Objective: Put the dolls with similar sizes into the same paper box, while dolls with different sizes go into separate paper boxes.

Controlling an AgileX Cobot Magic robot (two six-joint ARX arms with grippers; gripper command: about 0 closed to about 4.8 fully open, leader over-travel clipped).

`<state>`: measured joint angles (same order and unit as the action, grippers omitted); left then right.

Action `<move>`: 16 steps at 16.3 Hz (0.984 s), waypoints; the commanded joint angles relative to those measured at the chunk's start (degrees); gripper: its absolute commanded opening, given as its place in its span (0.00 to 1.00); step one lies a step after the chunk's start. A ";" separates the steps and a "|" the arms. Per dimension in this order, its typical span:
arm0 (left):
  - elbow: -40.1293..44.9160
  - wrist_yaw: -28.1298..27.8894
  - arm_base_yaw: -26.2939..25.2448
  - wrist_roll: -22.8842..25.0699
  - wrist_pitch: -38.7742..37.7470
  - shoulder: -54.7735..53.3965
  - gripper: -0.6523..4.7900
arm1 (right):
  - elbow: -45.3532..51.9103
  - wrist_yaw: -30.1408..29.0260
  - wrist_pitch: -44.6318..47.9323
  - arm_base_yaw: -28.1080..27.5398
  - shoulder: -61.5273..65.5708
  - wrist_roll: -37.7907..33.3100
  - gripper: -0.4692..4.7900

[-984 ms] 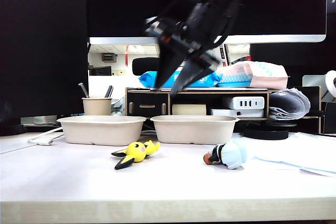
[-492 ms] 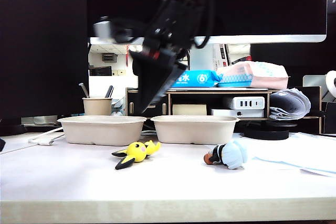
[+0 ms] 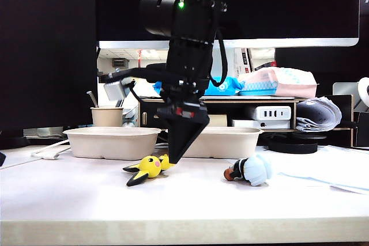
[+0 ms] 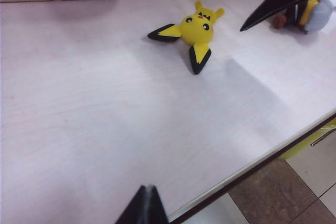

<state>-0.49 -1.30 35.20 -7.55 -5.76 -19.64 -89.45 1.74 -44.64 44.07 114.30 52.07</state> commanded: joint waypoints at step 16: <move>-0.04 0.02 -0.02 -0.15 0.59 -0.02 0.11 | -0.09 -1.42 4.46 1.51 5.16 0.02 0.56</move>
<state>-0.49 -1.30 35.20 -7.55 -5.76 -19.66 -89.54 0.43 -39.88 45.45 118.87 52.71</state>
